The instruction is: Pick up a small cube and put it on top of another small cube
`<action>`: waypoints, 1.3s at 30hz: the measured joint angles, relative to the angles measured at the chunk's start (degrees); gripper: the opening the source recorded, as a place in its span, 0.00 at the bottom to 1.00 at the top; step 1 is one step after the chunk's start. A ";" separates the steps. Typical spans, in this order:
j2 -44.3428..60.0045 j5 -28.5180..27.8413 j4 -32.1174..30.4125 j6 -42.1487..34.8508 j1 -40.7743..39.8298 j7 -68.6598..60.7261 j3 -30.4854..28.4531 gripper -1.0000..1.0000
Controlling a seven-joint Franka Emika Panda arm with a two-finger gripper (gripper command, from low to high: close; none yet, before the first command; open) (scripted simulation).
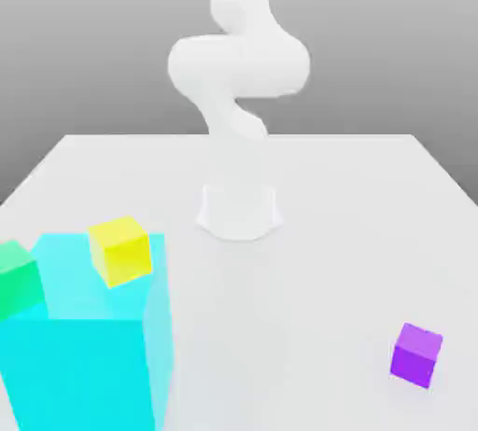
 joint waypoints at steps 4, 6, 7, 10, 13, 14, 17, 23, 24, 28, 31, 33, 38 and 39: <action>8.63 0.36 -1.84 3.68 3.54 -4.20 1.15 0.50; 12.80 0.49 -2.73 5.44 5.18 -6.19 1.81 0.50; 14.87 0.54 -3.18 6.33 5.96 -7.18 2.19 0.50; 21.09 0.59 -4.50 8.97 8.21 -10.05 3.43 0.50; 27.31 0.44 -5.83 11.61 10.18 -12.79 4.99 0.50; 29.38 0.31 -6.27 12.50 10.80 -13.64 5.53 0.50; 35.63 -0.47 -7.60 15.14 12.84 -15.92 7.26 0.50; 48.25 -3.94 -10.23 20.38 17.48 -19.12 9.20 0.50; 50.37 -4.79 -10.67 21.23 18.04 -19.45 9.46 0.50; 58.74 -8.23 -10.05 26.87 20.35 -18.08 7.72 0.50; 62.84 -9.63 -9.30 30.13 21.69 -17.05 6.13 0.00; 62.84 -9.66 -9.30 30.11 21.68 -17.02 6.13 0.00; 62.04 -9.56 -9.47 29.42 21.43 -17.12 6.45 0.00; 60.36 -8.83 -9.81 28.08 20.99 -17.68 7.05 0.00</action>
